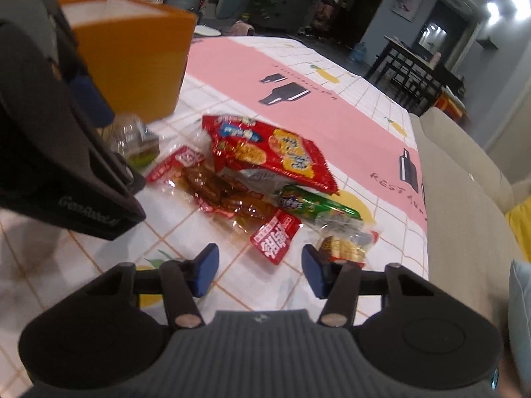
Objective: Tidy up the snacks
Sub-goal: 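Grasp the clear dried-food packet with the left tool while the right tool grasps the brown meat packet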
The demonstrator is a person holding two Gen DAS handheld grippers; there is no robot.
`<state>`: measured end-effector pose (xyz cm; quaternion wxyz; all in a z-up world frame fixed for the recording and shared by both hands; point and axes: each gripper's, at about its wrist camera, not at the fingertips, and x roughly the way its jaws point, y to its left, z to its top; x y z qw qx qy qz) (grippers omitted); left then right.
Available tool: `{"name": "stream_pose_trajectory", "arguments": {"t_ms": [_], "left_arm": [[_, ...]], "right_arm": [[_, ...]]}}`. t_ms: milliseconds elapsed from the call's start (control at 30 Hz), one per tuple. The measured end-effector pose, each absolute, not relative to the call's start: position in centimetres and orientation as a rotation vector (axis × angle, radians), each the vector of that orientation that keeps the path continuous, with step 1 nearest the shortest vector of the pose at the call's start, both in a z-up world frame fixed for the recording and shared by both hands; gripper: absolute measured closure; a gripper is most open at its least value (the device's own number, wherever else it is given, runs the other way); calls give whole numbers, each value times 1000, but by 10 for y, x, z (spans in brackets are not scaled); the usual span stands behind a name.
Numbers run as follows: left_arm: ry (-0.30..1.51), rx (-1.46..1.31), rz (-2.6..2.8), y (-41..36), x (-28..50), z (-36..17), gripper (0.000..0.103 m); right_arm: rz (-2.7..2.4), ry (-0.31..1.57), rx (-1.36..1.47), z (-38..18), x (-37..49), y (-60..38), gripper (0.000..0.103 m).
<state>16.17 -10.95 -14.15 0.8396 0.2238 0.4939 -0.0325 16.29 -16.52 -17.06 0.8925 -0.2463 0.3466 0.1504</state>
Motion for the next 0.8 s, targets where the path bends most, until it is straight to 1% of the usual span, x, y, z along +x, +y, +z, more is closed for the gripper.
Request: {"name": "stream_pose_trajectory", "arguments": {"t_ms": [33,67,133,167,200,233,267,300,333,367,467,800], "left_arm": [[1042,463,-67,-108,162,-143,37],[1043,452,-62,-107,163,-145,40],[1035,435,-50,-105,165,-145,43],[1029,433,-47,-104,165,-146,45],[1023,433,-41,-104,165,-146,53],[1018,434,-29,-103,165,-147,60],[1016,427,-21,-101,165,-147,71],[1010,412,-23,-99,165,-146,72],[1008,390,-29,-96,164,-146,74],[1008,368,-41,-94,163,-145,80],[1002,339,-52,-92,157,-143,85],[1028,225,-161,-85,117,-133,87]], "right_arm": [[311,697,-514,-173,163,-165,55],[314,688,-519,-174,164,-165,58],[314,678,-516,-175,166,-165,65],[314,678,-515,-176,168,-165,75],[318,681,-511,-177,169,-165,82],[316,684,-508,-177,170,-165,83],[311,681,-508,-177,170,-165,88],[313,680,-510,-177,170,-165,93],[317,677,-513,-177,169,-164,94],[313,670,-523,-177,167,-164,96],[309,668,-546,-174,162,-162,99],[272,810,-593,-155,129,-169,101]]}}
